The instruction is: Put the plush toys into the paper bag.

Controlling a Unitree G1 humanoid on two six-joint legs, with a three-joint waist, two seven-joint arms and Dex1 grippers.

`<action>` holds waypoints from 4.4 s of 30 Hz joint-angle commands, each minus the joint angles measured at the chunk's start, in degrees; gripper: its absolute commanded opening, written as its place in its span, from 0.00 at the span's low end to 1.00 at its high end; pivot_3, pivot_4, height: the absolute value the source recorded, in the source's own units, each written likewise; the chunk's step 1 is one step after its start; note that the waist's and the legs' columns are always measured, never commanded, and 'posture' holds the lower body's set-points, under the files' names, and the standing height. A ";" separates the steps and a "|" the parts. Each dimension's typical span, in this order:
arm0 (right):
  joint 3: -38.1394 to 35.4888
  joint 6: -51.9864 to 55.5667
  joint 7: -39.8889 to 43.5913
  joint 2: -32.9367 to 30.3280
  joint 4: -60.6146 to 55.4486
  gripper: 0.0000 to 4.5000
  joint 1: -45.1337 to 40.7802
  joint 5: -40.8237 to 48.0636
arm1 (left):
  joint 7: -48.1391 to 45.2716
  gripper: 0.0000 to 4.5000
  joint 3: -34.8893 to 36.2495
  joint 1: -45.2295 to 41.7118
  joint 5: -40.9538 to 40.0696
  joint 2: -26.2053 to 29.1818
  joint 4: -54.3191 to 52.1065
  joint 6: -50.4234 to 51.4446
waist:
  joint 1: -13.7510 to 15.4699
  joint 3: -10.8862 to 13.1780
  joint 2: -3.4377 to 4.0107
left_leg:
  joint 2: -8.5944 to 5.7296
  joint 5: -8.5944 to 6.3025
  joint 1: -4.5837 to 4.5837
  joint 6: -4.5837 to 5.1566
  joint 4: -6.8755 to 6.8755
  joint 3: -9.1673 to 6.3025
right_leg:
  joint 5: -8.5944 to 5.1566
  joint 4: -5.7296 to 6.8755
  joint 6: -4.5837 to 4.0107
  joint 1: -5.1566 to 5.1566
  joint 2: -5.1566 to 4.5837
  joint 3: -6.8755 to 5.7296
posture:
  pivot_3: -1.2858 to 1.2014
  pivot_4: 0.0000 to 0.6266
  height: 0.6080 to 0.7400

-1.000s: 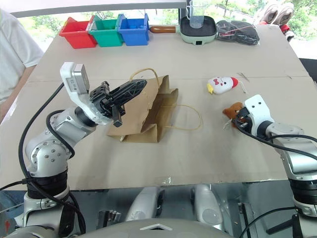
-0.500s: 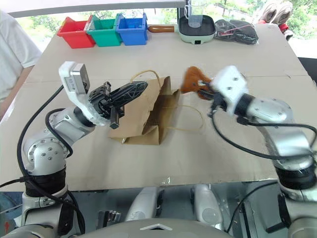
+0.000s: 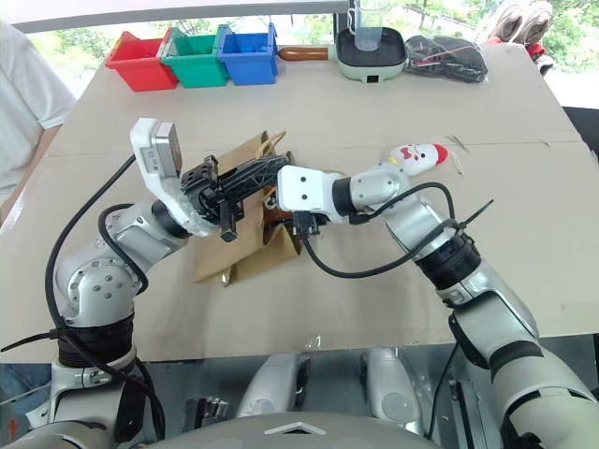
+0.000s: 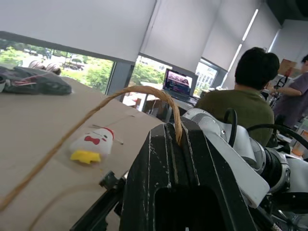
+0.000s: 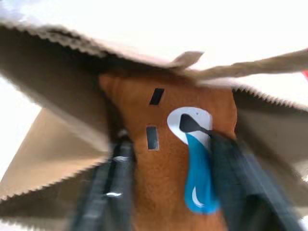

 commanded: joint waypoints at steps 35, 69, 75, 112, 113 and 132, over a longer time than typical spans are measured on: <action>-20.40 0.15 -19.71 -9.12 48.05 0.21 -13.97 -8.74 | 3.73 0.00 9.33 11.15 3.21 0.55 -12.00 -12.14 | -0.16 0.01 -0.02 | -0.03 -0.02 -0.10 0.03 -0.11 0.72 | 0.02 -0.05 0.00 -0.26 -0.01 0.40 | 0.52 0.24 1.00; -10.98 -2.21 5.77 -11.53 -18.13 0.70 10.48 1.96 | -12.43 0.00 9.16 4.31 -2.83 -0.44 -3.56 -12.73 | 0.38 0.06 0.05 | 0.08 -0.01 -0.09 0.02 -0.02 0.14 | 0.01 0.09 0.00 -0.21 -0.07 0.12 | 0.52 0.24 1.00; -23.26 20.55 -1.66 -15.04 -28.47 0.70 18.27 11.24 | -12.34 0.00 11.97 6.94 -5.53 1.36 -4.99 -11.97 | 0.40 0.06 0.05 | 0.07 -0.02 -0.07 0.04 -0.02 0.13 | 0.01 0.11 0.00 -0.19 -0.05 0.14 | 0.52 0.24 1.00; -17.42 15.55 6.20 -15.42 -28.64 0.98 13.41 17.35 | -12.66 0.00 9.71 12.71 -5.95 0.27 -9.57 -14.59 | 1.08 0.07 0.05 | 0.06 -0.03 -0.06 0.05 -0.02 0.10 | 0.00 0.06 -0.01 -0.15 -0.09 0.09 | 0.52 0.24 1.00; -18.89 19.35 4.77 -16.17 -29.97 0.98 13.97 19.00 | -12.73 0.00 9.49 12.56 -5.73 0.18 -9.39 -14.71 | 1.11 0.07 0.05 | 0.06 -0.03 -0.06 0.05 -0.02 0.11 | 0.00 0.06 -0.01 -0.15 -0.08 0.10 | 0.52 0.24 1.00; -39.75 68.90 -21.15 -7.74 -30.65 0.98 35.54 41.37 | -13.34 0.00 11.73 12.31 -7.75 1.29 -7.91 -14.67 | 0.72 -0.02 -0.10 | 0.05 -0.04 0.05 0.07 -0.07 0.53 | -0.02 -0.15 0.01 -0.01 0.21 0.20 | 0.52 0.24 1.00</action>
